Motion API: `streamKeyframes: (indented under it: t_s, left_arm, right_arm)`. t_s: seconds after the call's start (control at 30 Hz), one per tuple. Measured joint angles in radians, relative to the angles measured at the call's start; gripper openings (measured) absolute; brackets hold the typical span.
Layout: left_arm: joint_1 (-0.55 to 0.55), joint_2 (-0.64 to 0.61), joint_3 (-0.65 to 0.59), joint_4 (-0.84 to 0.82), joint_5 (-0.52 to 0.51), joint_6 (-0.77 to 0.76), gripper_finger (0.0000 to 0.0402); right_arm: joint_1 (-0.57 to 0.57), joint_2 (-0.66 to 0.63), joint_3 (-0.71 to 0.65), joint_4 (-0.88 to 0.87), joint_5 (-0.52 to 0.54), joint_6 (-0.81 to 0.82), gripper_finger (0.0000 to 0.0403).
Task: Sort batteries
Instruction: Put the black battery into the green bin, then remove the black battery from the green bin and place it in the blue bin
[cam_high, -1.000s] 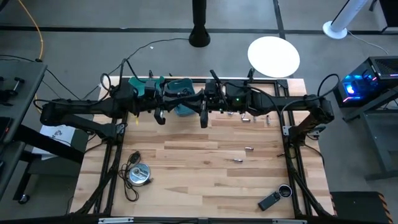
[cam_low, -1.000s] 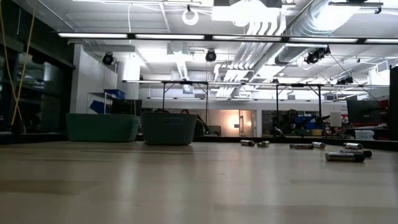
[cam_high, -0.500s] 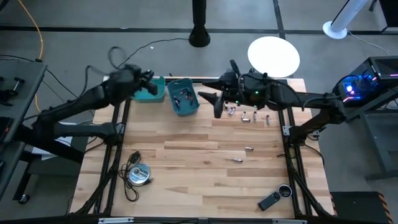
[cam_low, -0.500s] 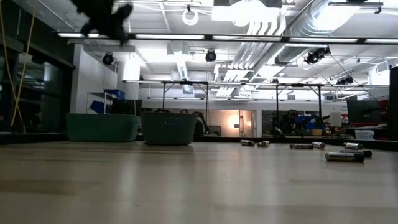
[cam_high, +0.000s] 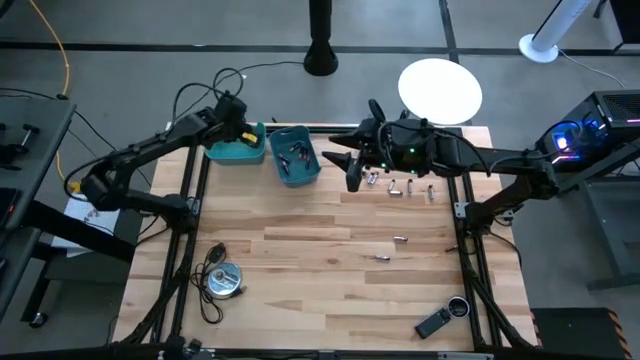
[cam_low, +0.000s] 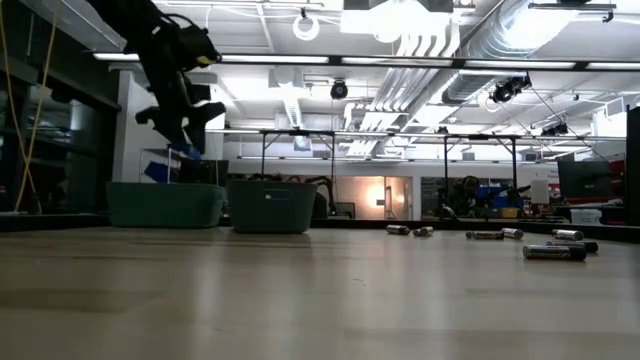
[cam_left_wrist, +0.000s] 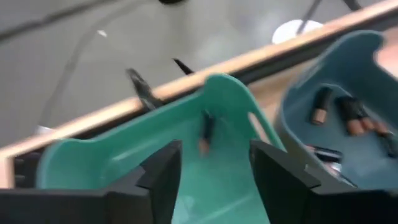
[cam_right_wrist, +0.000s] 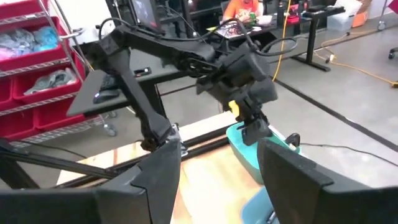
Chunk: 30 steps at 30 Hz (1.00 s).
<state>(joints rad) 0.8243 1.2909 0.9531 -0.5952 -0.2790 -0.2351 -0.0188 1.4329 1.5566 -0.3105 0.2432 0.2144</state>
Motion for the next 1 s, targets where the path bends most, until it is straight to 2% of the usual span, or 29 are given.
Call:
streamKeyframes:
  t_s: [0.17,0.27,0.37,0.5,0.6,0.7,0.77,0.87,0.93,1.0]
  left_arm:
    - [-0.017,-0.028,0.013,0.038,0.244,-0.046,0.0201]
    - [-0.066,-0.098,0.016,0.112,0.316,-0.07,0.0202]
    - [-0.123,-0.169,0.016,0.137,0.258,-0.07,0.0203]
    - [-0.138,-0.203,0.017,0.079,0.055,-0.127,0.0198]
    - [-0.078,-0.132,0.017,-0.052,0.119,-0.139,0.0189]
    - [-0.029,0.003,0.015,-0.16,0.147,-0.131,0.0176]
    - [-0.009,0.082,0.014,-0.188,0.155,-0.13,0.0166]
    - [-0.006,0.157,0.014,-0.189,0.232,-0.105,0.0154]
    - [-0.019,0.176,0.014,-0.197,0.282,-0.065,0.0148]
    - [-0.034,0.177,0.014,-0.218,0.27,-0.037,0.0145]
  right_arm:
    - [0.023,-0.053,0.0,-0.108,0.011,0.04,0.0206]
    - [0.041,-0.073,0.0,-0.221,0.074,0.076,0.0204]
    - [0.054,-0.081,0.0,-0.311,0.13,0.109,0.0204]
    - [0.054,-0.078,0.0,-0.356,0.149,0.136,0.0204]
    - [0.039,-0.076,0.0,-0.357,0.149,0.136,0.0204]
    - [0.017,-0.075,0.0,-0.356,0.149,0.136,0.0204]
    - [0.003,-0.075,0.0,-0.356,0.142,0.136,0.0204]
    - [-0.014,-0.075,0.0,-0.356,0.111,0.144,0.0204]
    - [-0.016,-0.075,0.0,-0.357,0.094,0.144,0.0204]
    - [-0.015,-0.075,0.0,-0.362,0.09,0.145,0.0204]
